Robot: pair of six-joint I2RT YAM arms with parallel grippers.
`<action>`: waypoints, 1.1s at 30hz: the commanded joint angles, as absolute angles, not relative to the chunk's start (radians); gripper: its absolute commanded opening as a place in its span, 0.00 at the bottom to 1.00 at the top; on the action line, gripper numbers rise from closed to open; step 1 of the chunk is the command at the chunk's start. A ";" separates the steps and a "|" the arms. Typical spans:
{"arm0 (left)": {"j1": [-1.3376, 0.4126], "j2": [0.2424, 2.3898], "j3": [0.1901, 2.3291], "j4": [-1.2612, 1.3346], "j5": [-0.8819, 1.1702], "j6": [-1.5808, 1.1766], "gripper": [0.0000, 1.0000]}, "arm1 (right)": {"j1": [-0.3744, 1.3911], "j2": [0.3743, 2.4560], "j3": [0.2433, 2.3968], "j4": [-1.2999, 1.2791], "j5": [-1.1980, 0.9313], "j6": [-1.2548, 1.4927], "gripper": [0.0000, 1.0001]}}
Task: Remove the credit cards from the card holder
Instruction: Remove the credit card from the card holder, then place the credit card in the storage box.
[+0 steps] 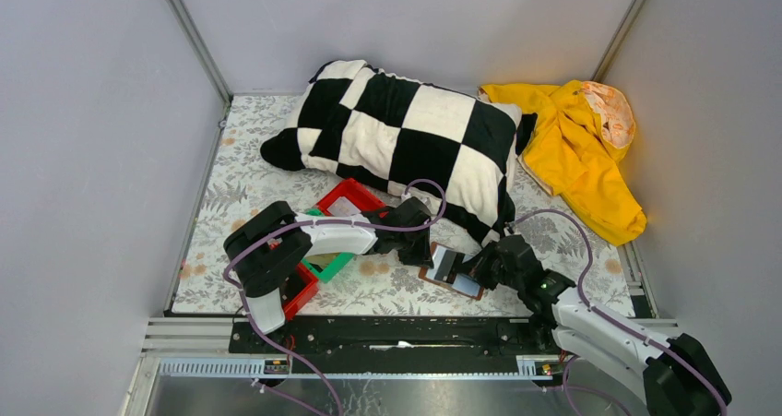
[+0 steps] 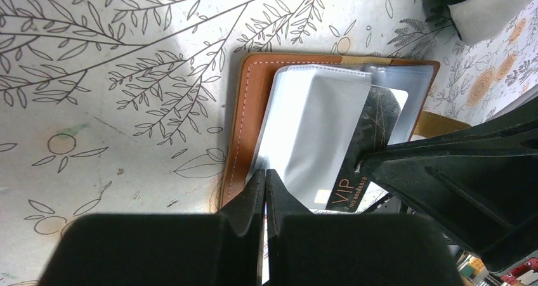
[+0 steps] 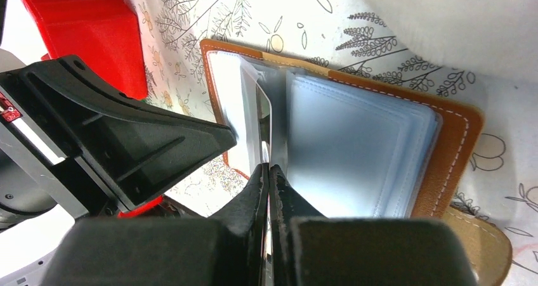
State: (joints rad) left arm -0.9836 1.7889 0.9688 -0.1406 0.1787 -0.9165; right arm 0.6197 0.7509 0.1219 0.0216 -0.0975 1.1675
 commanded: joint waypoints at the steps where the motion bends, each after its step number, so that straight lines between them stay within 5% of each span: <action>1: -0.990 1.833 0.950 -0.215 0.119 -0.908 0.01 | 0.611 0.728 0.100 -0.102 -0.062 1.144 0.01; 12: -0.986 1.776 0.985 -0.291 0.080 -0.889 0.05 | 0.609 0.462 0.166 -0.435 0.017 1.096 0.00; 19: -0.986 1.656 1.091 -0.427 0.010 -0.841 0.30 | 0.610 0.372 0.335 -0.634 0.096 0.968 0.00; 29: -0.954 1.406 1.094 -0.529 0.031 -0.772 0.57 | 0.609 0.529 0.518 -0.431 -0.095 0.795 0.00; 33: -0.883 1.246 1.038 -0.529 0.180 -0.752 0.58 | 0.610 0.601 0.526 -0.263 -0.235 0.799 0.00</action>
State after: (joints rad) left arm -0.9409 1.3689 1.0672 -0.5079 0.0681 -0.7895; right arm 0.6144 0.5419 0.4850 -0.4553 -0.0753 0.8410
